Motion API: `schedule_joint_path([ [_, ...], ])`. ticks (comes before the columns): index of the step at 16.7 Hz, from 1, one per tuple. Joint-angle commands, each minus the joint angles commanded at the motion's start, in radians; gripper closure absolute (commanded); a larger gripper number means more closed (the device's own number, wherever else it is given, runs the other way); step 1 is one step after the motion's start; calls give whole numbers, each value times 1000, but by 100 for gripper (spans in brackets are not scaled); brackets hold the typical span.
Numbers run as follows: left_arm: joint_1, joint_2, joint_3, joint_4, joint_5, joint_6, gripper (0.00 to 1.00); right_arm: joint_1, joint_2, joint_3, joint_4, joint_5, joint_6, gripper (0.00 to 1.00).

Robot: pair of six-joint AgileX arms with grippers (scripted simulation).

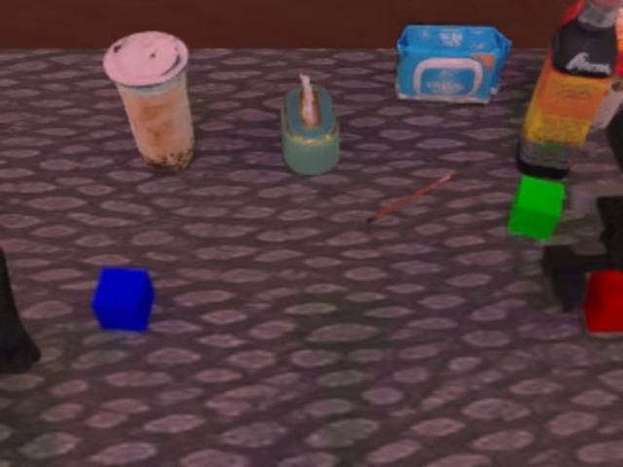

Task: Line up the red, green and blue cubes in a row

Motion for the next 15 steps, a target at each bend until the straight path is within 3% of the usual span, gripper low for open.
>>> schedule_joint_path([
  [5, 0, 0, 0, 0, 0, 0, 0, 0, 0, 0, 0, 0, 0, 98],
  [15, 0, 0, 0, 0, 0, 0, 0, -1, -33, 15, -19, 2, -1, 100],
])
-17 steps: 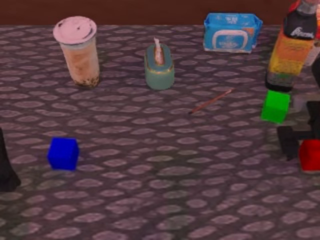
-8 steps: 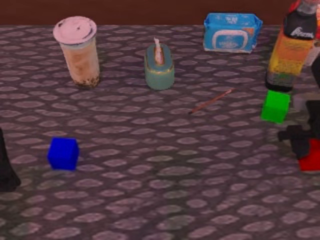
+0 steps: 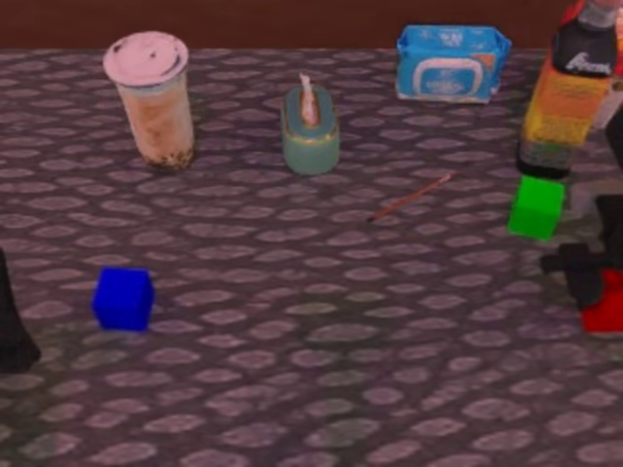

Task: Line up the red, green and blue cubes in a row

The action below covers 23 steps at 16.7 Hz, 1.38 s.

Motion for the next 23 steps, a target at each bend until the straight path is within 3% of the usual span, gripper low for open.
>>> schedule_joint_path([
  [8, 0, 0, 0, 0, 0, 0, 0, 7, -117, 125, -246, -1, -2, 100],
  [15, 0, 0, 0, 0, 0, 0, 0, 13, -112, 142, -263, -1, 8, 100],
  [19, 0, 0, 0, 0, 0, 0, 0, 119, 0, 294, -344, 3, 113, 100],
  [23, 0, 0, 0, 0, 0, 0, 0, 298, 188, 606, -484, 8, 299, 100],
])
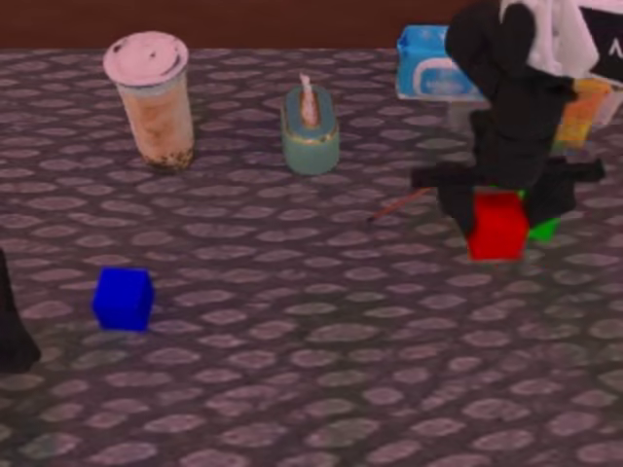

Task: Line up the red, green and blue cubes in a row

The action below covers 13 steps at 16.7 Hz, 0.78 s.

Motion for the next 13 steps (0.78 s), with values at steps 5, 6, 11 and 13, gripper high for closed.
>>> schedule_joint_path([
  [5, 0, 0, 0, 0, 0, 0, 0, 256, 243, 471, -190, 4, 265, 100],
  [6, 0, 0, 0, 0, 0, 0, 0, 303, 282, 549, -222, 6, 313, 100],
  [11, 0, 0, 0, 0, 0, 0, 0, 466, 406, 785, -322, 16, 483, 100],
  [13, 0, 0, 0, 0, 0, 0, 0, 484, 418, 806, -332, 18, 501, 100],
])
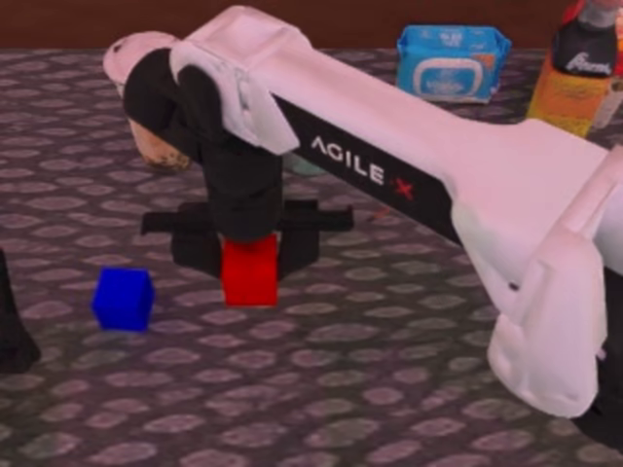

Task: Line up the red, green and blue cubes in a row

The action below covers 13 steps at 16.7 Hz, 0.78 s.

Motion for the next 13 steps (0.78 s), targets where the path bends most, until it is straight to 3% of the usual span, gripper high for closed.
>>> schedule_joint_path([
  [6, 0, 0, 0, 0, 0, 0, 0, -2, -6, -19, 19, -2, -1, 100],
  [13, 0, 0, 0, 0, 0, 0, 0, 2, -22, -283, 261, -1, 2, 100],
])
